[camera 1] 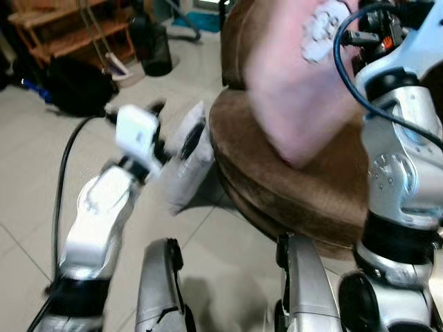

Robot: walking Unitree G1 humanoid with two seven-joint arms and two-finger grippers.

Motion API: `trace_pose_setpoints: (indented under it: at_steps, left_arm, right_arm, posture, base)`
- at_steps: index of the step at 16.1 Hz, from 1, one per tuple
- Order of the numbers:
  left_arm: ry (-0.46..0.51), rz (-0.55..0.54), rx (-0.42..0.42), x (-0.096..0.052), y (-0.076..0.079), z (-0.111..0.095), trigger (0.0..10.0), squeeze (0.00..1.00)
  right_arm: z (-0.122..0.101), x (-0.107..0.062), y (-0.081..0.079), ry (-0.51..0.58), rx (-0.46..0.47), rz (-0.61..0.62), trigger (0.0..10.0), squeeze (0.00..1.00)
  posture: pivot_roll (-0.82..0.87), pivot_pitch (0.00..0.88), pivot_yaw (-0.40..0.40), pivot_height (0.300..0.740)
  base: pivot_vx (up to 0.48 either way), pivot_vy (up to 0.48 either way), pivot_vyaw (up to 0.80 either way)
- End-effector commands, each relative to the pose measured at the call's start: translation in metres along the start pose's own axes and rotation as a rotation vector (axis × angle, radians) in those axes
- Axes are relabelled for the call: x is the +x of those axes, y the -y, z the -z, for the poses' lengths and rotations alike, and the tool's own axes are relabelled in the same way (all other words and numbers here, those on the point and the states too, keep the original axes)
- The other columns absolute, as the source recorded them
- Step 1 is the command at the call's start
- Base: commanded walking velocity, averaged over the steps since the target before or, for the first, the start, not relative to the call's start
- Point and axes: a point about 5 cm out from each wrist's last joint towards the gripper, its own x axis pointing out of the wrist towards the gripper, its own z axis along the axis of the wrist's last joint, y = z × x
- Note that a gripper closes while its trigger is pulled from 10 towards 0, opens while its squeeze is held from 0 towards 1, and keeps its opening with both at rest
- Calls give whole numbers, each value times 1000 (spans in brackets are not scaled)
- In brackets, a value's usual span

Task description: Move the pillow to the sofa from floor

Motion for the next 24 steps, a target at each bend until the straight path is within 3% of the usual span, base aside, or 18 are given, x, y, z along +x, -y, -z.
trace_pose_setpoints:
  at_steps: [1,4,6,11,16,20,22,24]
  left_arm:
    - [-25,-49,3,4,0,-1,10000,0]
    - [-106,-99,58,4,3,10,10000,0]
    - [-112,-148,34,-2,4,10,10000,0]
    - [-121,-113,97,-4,7,8,10000,0]
    - [-103,-141,102,-1,5,5,10000,0]
    - [-90,-138,98,0,3,2,10000,0]
    - [-84,-137,98,1,3,1,10000,0]
    - [-86,-134,94,1,4,3,10000,0]
  right_arm:
    - [11,-11,-2,-55,-42,-4,10000,0]
    - [29,-19,5,-127,-28,45,10000,0]
    - [40,-25,12,-180,-36,89,10000,0]
    - [26,-16,4,-133,-27,56,10000,0]
    - [13,-10,0,-96,-17,32,10000,0]
    - [-20,-2,-11,-25,41,-20,10000,0]
    - [-18,-6,-13,-44,47,-36,10000,0]
    - [-2,-18,-14,-108,48,-34,10000,0]
  posture:
    - [-104,0,70,498]
    - [-97,0,62,513]
    - [-87,0,56,533]
    - [-81,0,57,578]
    - [-84,0,55,618]
    - [-82,0,56,663]
    - [-87,0,58,678]
    - [-88,0,55,703]
  base:
    - [0,0,0]
    - [0,0,0]
    - [0,0,0]
    - [0,0,0]
    - [0,0,0]
    - [0,0,0]
    - [0,0,0]
    - [0,0,0]
